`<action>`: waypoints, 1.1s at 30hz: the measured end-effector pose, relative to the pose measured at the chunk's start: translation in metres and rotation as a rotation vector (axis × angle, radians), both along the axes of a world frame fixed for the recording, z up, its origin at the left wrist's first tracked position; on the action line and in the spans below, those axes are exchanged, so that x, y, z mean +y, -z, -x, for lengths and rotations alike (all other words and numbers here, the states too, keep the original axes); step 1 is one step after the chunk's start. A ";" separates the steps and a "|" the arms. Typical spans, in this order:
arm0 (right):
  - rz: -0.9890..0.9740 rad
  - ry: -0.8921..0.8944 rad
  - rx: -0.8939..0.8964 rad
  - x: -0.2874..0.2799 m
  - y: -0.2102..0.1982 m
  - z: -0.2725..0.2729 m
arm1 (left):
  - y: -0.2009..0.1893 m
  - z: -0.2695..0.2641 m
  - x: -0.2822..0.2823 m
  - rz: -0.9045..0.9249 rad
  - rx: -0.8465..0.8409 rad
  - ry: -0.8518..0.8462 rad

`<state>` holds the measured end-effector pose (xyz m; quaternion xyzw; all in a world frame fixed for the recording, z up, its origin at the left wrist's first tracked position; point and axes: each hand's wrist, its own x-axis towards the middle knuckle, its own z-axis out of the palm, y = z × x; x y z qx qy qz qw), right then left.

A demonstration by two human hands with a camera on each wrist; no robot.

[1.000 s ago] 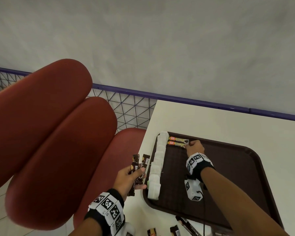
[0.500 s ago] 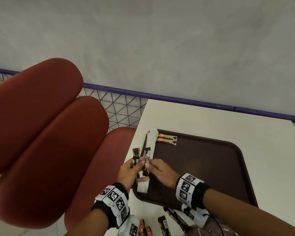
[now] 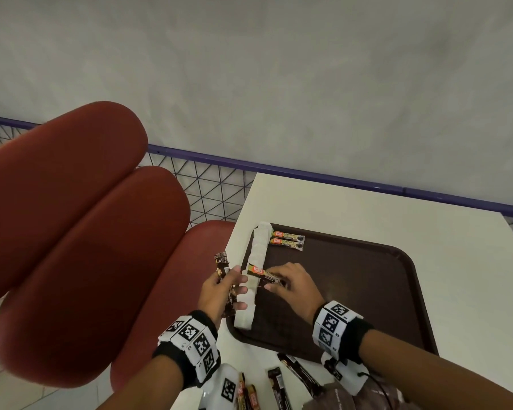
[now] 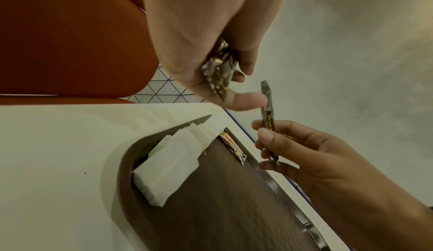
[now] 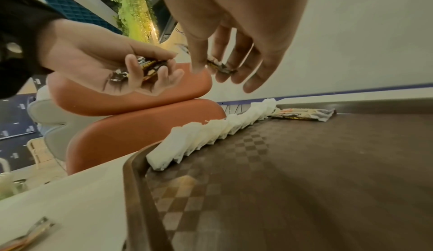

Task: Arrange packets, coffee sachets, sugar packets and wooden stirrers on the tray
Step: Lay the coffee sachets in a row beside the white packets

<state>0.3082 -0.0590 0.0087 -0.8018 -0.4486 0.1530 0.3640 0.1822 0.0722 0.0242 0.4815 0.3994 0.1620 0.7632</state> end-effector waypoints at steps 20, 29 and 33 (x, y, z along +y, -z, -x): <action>0.073 0.091 0.674 -0.007 0.010 -0.014 | 0.005 -0.004 -0.002 -0.102 0.048 0.002; -0.035 0.402 0.622 0.004 0.021 -0.045 | 0.007 -0.002 0.006 -0.026 0.064 -0.036; 0.089 0.581 0.545 0.012 0.034 -0.073 | 0.011 0.009 0.014 0.032 0.111 -0.026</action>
